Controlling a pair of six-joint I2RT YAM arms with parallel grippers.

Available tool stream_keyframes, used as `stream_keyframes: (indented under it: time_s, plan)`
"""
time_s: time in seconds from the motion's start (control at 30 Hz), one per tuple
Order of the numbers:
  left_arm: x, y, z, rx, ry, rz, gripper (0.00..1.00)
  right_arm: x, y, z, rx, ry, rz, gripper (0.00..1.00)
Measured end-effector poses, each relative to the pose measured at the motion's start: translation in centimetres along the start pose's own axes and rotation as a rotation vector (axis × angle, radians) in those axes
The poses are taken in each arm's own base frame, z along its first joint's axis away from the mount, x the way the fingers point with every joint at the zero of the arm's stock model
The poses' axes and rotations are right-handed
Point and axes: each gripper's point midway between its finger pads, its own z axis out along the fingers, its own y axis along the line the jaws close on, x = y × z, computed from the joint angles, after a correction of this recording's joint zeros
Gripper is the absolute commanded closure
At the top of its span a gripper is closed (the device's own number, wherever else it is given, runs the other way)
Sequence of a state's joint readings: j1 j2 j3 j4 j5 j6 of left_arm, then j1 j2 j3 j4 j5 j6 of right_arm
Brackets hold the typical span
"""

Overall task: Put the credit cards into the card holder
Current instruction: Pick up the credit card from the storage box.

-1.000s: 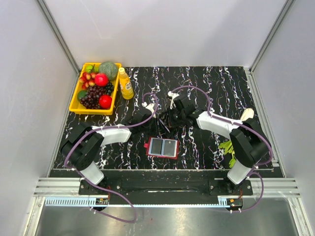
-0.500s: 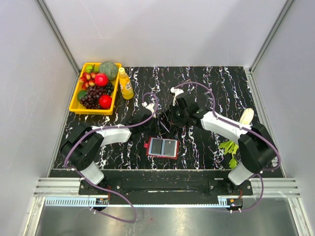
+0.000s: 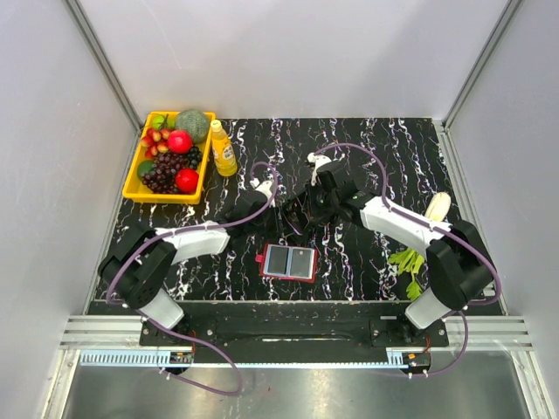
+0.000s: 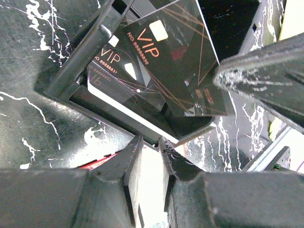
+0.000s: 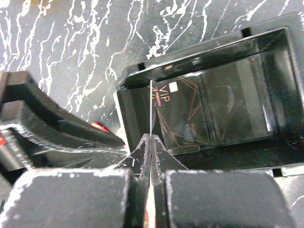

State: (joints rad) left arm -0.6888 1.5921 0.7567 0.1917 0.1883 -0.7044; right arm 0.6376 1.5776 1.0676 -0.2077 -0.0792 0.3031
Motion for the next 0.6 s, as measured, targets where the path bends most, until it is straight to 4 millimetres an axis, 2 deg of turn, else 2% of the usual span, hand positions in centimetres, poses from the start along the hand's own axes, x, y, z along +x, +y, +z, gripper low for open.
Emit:
stream_keyframes:
  time_s: [0.13, 0.27, 0.4, 0.6]
  plan:
    - [-0.6, -0.3, -0.9, -0.003, -0.024, 0.011, 0.76, -0.4, -1.0, -0.1, 0.023, -0.008, -0.001, 1.0]
    - [-1.1, -0.4, -2.0, -0.008, -0.057, 0.022, 0.73, -0.7, -1.0, -0.9, 0.024, -0.012, -0.008, 1.0]
    - [-1.7, -0.6, -3.5, -0.01, -0.099, 0.027, 0.72, -2.1, -0.1, -3.4, -0.004, -0.053, -0.014, 1.0]
    - [-2.9, -1.3, -5.4, -0.003, -0.154, 0.038, 0.72, -4.1, 2.0, -9.0, -0.08, -0.144, -0.022, 1.0]
